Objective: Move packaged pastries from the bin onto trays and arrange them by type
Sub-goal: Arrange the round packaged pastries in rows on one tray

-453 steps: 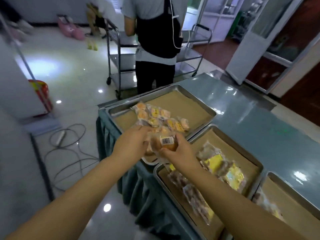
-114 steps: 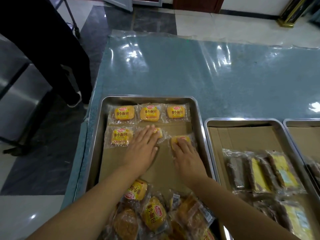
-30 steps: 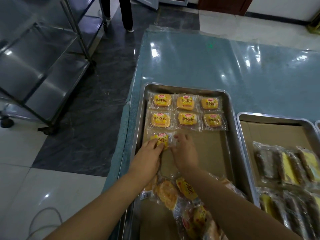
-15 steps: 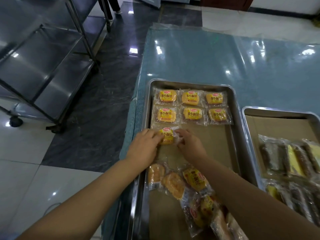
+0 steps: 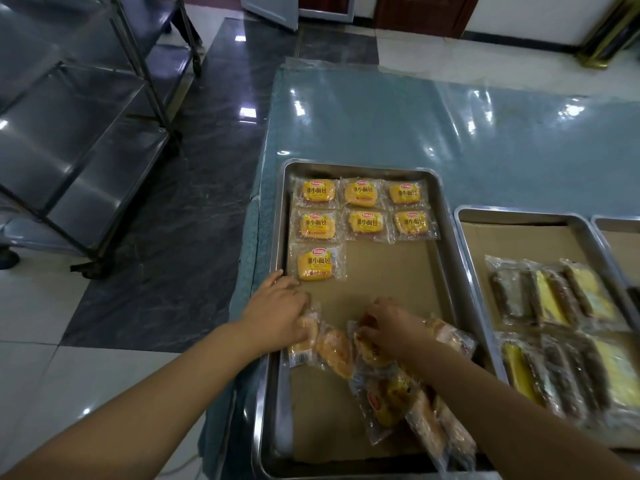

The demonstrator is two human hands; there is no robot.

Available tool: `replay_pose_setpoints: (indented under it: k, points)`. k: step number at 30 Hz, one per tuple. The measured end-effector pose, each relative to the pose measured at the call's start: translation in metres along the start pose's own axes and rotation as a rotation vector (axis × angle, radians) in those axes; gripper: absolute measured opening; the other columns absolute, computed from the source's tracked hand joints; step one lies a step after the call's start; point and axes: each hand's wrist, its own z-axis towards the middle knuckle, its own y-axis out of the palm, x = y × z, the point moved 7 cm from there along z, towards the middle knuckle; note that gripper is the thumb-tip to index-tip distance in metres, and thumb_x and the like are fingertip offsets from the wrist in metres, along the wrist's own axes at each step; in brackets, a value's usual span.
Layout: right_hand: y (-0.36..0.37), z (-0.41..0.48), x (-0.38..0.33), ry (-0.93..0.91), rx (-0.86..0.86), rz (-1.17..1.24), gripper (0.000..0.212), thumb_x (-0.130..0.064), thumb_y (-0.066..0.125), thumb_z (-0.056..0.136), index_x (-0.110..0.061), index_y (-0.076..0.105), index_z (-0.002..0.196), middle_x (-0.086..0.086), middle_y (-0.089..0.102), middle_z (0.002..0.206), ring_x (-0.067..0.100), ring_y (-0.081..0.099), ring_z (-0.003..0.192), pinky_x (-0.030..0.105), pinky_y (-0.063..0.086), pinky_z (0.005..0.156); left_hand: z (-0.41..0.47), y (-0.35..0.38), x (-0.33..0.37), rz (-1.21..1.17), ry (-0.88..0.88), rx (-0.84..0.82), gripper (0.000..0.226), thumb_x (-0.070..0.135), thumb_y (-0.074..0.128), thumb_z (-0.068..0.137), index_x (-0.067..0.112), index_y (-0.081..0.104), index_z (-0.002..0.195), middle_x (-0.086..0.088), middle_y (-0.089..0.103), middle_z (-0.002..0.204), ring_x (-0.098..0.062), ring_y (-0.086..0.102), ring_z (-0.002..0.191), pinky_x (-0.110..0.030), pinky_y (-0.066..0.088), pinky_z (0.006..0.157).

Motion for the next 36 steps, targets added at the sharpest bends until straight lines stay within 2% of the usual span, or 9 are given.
replay_pose_setpoints:
  k: [6,9,12,17,20,23,30,33,36]
  points:
    - [-0.002,-0.008,-0.008,-0.033,-0.049,-0.051,0.014,-0.031,0.060,0.085,-0.018,0.063,0.091,-0.002,0.057,0.092,0.014,0.052,0.082,0.026,0.041,0.068,0.002,-0.023,0.000,-0.363,-0.198,0.100,0.042,0.030,0.070,0.075,0.026,0.046,0.108,0.011,0.051,0.086,-0.003,0.051,0.073,-0.022,0.038,0.056]
    - [-0.018,-0.008,-0.016,-0.047,0.082,0.138,0.016,-0.028,0.057,0.088,-0.013,0.062,0.083,-0.001,0.058,0.084,0.015,0.055,0.076,0.029,0.044,0.067,0.004,-0.043,0.003,-0.440,-0.280,0.250,0.047,0.030,0.070,0.076,0.029,0.045,0.116,0.013,0.051,0.090,-0.001,0.050,0.071,-0.023,0.037,0.055]
    - [-0.028,-0.007,-0.020,0.074,0.089,0.776,0.024,-0.034,0.050,0.094,-0.017,0.063,0.082,-0.004,0.063,0.071,0.010,0.058,0.064,0.028,0.048,0.060,0.009,-0.059,0.023,-0.451,-0.309,0.384,0.054,0.028,0.070,0.077,0.029,0.045,0.125,0.018,0.050,0.094,-0.001,0.051,0.077,-0.022,0.042,0.061]
    - [-0.030,-0.009,-0.007,0.292,0.006,1.404,0.037,-0.043,0.045,0.095,-0.012,0.064,0.103,0.009,0.071,0.090,0.022,0.069,0.079,0.030,0.053,0.058,0.025,-0.036,0.073,-0.855,-0.265,0.269,0.081,0.017,0.067,0.081,0.038,0.019,0.143,0.033,0.051,0.103,0.007,0.053,0.098,-0.004,0.041,0.066]
    - [-0.036,-0.013,0.022,0.302,0.078,1.332,0.021,-0.025,0.056,0.092,-0.008,0.065,0.099,0.014,0.068,0.089,0.023,0.063,0.072,0.029,0.051,0.061,0.028,-0.028,0.084,-1.046,-0.281,0.348,0.079,0.007,0.057,0.087,0.041,0.014,0.143,0.028,0.053,0.117,0.011,0.052,0.106,-0.004,0.044,0.071]
    - [-0.036,-0.016,0.042,0.286,0.038,1.351,0.018,-0.022,0.059,0.091,-0.008,0.064,0.100,0.010,0.066,0.086,0.017,0.059,0.072,0.026,0.050,0.062,0.028,-0.039,0.075,-0.821,-0.420,0.546,0.068,0.015,0.058,0.089,0.031,0.021,0.144,0.026,0.045,0.118,0.008,0.048,0.104,-0.011,0.042,0.081]
    - [-0.043,-0.006,0.063,0.173,-0.071,1.336,0.012,-0.013,0.056,0.092,-0.012,0.062,0.103,0.013,0.069,0.093,0.023,0.065,0.081,0.031,0.051,0.070,0.051,-0.008,0.073,-1.275,-0.667,0.267,0.025,0.020,0.060,0.090,0.009,0.057,0.113,-0.011,0.065,0.109,-0.023,0.063,0.096,-0.037,0.053,0.084]
    - [-0.052,0.003,0.079,0.185,0.046,1.118,0.045,-0.010,0.068,0.083,-0.015,0.049,0.124,0.003,0.061,0.111,0.014,0.061,0.097,0.022,0.051,0.072,0.053,-0.012,0.073,-1.159,-0.654,0.376,0.017,0.020,0.069,0.083,0.021,0.060,0.097,-0.003,0.066,0.096,-0.014,0.062,0.087,-0.020,0.051,0.070]
    - [-0.069,0.014,0.077,0.011,0.157,0.744,0.073,-0.021,0.077,0.072,-0.030,0.042,0.135,-0.011,0.049,0.125,0.006,0.046,0.113,0.028,0.042,0.093,0.062,-0.015,0.082,-1.063,-0.573,0.378,0.021,0.014,0.075,0.076,0.028,0.063,0.087,0.004,0.065,0.086,-0.011,0.062,0.081,-0.027,0.054,0.071]
